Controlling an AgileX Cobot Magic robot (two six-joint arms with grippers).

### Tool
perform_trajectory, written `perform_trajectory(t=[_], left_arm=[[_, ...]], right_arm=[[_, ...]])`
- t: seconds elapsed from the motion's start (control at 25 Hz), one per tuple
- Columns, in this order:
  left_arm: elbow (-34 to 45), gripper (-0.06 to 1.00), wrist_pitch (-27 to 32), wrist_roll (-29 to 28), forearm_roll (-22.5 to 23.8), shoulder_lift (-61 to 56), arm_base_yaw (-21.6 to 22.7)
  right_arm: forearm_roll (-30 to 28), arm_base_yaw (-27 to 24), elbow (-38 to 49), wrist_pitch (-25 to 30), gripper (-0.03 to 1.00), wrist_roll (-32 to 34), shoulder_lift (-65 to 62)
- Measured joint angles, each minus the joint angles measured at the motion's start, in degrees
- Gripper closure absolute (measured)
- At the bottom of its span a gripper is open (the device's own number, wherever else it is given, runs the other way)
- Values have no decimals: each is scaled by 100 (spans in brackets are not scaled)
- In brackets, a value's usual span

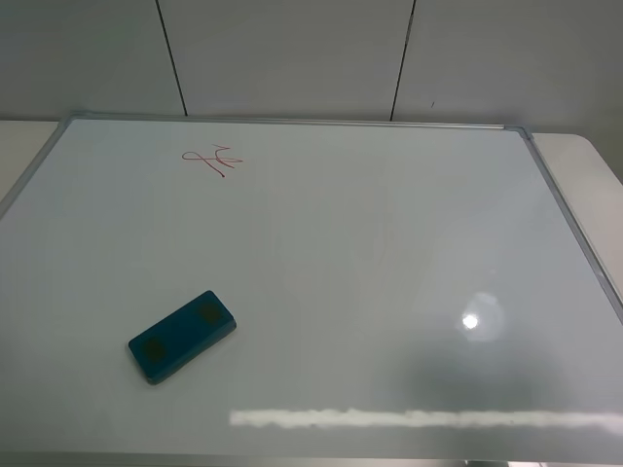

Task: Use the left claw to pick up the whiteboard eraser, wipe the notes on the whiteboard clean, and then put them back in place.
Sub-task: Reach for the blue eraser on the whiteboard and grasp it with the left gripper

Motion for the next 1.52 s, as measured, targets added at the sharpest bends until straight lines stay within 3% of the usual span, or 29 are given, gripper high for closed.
perform_trajectory(t=[0.16, 0.28, 0.52, 0.68, 0.8, 1.12, 1.52], left_arm=[[0, -5, -77, 483, -1, 634, -256], [0, -5, -411, 337, 443, 820, -967], [0, -5, -693, -1006, 1506, 1380, -2697], [0, -5, -890, -1814, 2019, 1908, -3500], [0, -5, -1232, -2031, 2163, 2368, -3803], [-4, -5, -2372, -2088, 1976, 3469, -4185], [-4, -5, -3537, -2899, 2113, 4532, -4624]], right_arm=[[0, 0, 0, 0, -3, 0, 0], [0, 0, 0, 0, -3, 0, 0], [0, 0, 0, 0, -3, 0, 0], [0, 0, 0, 0, -3, 0, 0], [0, 0, 0, 0, -3, 0, 0], [0, 0, 0, 0, -3, 0, 0], [0, 0, 0, 0, -3, 0, 0]])
